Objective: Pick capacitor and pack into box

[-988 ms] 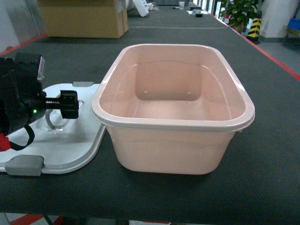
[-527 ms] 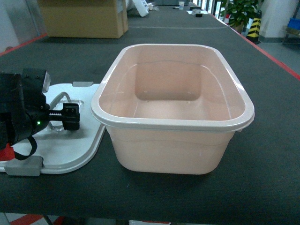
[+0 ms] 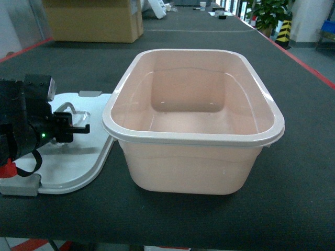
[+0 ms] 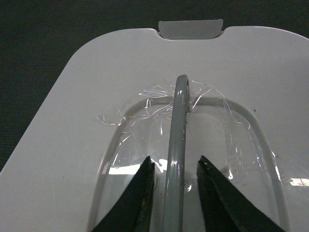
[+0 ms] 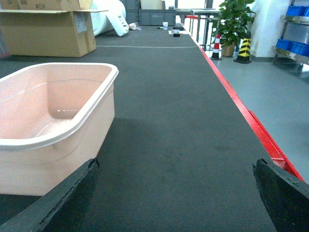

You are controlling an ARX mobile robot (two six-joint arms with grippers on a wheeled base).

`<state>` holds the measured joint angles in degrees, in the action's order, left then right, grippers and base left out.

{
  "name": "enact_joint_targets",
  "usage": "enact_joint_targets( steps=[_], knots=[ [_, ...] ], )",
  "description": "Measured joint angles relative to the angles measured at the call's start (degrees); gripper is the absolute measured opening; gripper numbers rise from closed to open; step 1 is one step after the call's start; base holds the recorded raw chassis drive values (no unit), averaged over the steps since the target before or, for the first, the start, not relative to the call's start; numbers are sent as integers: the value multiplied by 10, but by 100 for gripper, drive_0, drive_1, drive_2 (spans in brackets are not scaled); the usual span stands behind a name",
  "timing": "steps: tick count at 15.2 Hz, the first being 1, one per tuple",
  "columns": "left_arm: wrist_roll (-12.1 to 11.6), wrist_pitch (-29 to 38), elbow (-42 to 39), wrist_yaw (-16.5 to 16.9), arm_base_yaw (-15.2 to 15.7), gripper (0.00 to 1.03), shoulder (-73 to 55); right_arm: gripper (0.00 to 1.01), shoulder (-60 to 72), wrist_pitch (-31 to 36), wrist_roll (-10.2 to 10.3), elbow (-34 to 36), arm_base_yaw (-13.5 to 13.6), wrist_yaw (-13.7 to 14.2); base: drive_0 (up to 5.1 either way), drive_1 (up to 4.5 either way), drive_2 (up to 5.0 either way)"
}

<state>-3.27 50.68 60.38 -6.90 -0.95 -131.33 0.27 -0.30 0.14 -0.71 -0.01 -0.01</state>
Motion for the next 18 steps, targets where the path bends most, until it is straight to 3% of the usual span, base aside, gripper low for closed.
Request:
enact_joint_targets(
  steps=[2, 3, 8, 13, 16, 18],
  knots=[
    [0, 0, 1, -2, 0, 7, 0, 98, 0, 0, 0, 0, 0, 0, 0, 0, 0],
    [1, 0, 1, 0, 0, 2, 0, 98, 0, 0, 0, 0, 0, 0, 0, 0, 0],
    [5, -29, 7, -10, 3, 2, 12, 98, 0, 0, 0, 0, 0, 0, 0, 0, 0],
    [5, -117, 38, -46, 16, 2, 155, 98, 0, 0, 0, 0, 0, 0, 0, 0, 0],
    [24, -159, 71, -77, 3, 2, 237, 98, 0, 0, 0, 0, 0, 0, 0, 0, 0],
    [48, -198, 88, -101, -21, 2, 269, 98, 0, 0, 0, 0, 0, 0, 0, 0, 0]
  ],
)
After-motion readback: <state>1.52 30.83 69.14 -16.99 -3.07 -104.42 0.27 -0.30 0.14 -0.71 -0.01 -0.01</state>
